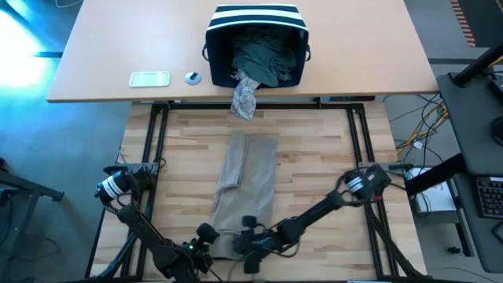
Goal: Fold Laundry from Bin
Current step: Fold the brown shorts from the blue laundry basket
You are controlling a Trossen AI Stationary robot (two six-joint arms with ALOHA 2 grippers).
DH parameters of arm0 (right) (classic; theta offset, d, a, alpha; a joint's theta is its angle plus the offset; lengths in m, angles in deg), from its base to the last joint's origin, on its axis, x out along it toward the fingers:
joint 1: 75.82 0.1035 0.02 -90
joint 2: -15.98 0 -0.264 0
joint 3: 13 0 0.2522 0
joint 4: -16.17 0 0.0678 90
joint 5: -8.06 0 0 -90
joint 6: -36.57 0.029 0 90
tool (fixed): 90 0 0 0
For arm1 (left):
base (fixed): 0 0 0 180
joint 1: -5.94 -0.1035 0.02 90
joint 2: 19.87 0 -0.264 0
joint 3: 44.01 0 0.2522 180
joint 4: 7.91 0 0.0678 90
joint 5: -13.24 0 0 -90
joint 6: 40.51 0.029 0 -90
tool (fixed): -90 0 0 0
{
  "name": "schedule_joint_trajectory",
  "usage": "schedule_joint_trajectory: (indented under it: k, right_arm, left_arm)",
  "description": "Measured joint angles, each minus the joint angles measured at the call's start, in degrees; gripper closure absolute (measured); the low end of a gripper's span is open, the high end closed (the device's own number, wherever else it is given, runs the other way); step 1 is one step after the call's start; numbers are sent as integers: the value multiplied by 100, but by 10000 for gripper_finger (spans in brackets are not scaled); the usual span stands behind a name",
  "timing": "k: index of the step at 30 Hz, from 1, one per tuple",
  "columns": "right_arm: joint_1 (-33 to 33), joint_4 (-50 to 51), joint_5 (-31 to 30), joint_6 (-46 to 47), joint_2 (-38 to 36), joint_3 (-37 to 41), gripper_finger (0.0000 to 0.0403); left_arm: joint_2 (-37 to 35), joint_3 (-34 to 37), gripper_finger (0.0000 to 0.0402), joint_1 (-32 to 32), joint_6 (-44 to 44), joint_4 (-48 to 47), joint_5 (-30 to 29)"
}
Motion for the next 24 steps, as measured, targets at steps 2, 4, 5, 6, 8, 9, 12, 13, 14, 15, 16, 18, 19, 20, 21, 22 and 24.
schedule_joint_trajectory:
  k: [2, 4, 5, 6, 8, 9, 12, 13, 14, 15, 16, 18, 19, 20, 21, 22, 24]
  right_arm:
    - [-117, 49, 166, -57, 306, -409, 315]
    - [-214, 203, 248, -56, 576, -810, 319]
    - [-248, 351, 254, -55, 704, -1002, 320]
    - [-276, 516, 257, -52, 810, -1189, 322]
    - [-309, 751, 232, -61, 971, -1504, 326]
    - [-323, 783, 215, -100, 1039, -1632, 327]
    - [-341, 836, 186, -238, 1170, -1876, 332]
    - [-339, 887, 162, -245, 1172, -1908, 333]
    - [-339, 915, 111, -249, 1172, -1916, 334]
    - [-339, 919, 52, -249, 1170, -1915, 334]
    - [-337, 916, -11, -249, 1165, -1905, 335]
    - [-334, 930, -56, -245, 1149, -1888, 335]
    - [-334, 957, -61, -229, 1144, -1887, 335]
    - [-334, 988, -65, -211, 1143, -1887, 335]
    - [-334, 1017, -64, -208, 1141, -1888, 335]
    - [-326, 1033, -62, -205, 1139, -1889, 335]
    - [-305, 1069, -58, -203, 1134, -1887, 335]
  left_arm:
    - [151, -3, 112, 12, 157, 115, -185]
    - [235, -3, 107, 10, 119, 173, -352]
    - [253, -3, 107, 5, 54, 189, -445]
    - [253, -3, 107, 4, -12, 198, -515]
    - [238, -2, 107, -2, -107, 215, -556]
    - [238, -1, 108, -7, -113, 218, -576]
    - [242, -1, 109, -9, -114, 226, -618]
    - [241, -1, 109, -8, -122, 218, -639]
    - [239, -1, 109, -5, -158, 212, -656]
    - [238, -1, 109, -3, -197, 207, -672]
    - [238, -1, 109, -3, -220, 212, -676]
    - [238, 9, 110, -15, -220, 258, -683]
    - [236, 42, 111, -24, -218, 334, -693]
    - [233, 90, 115, -30, -215, 443, -702]
    - [230, 148, 121, -35, -207, 585, -701]
    - [228, 226, 131, -45, -198, 766, -683]
    - [222, 397, 163, -77, -198, 1219, -587]
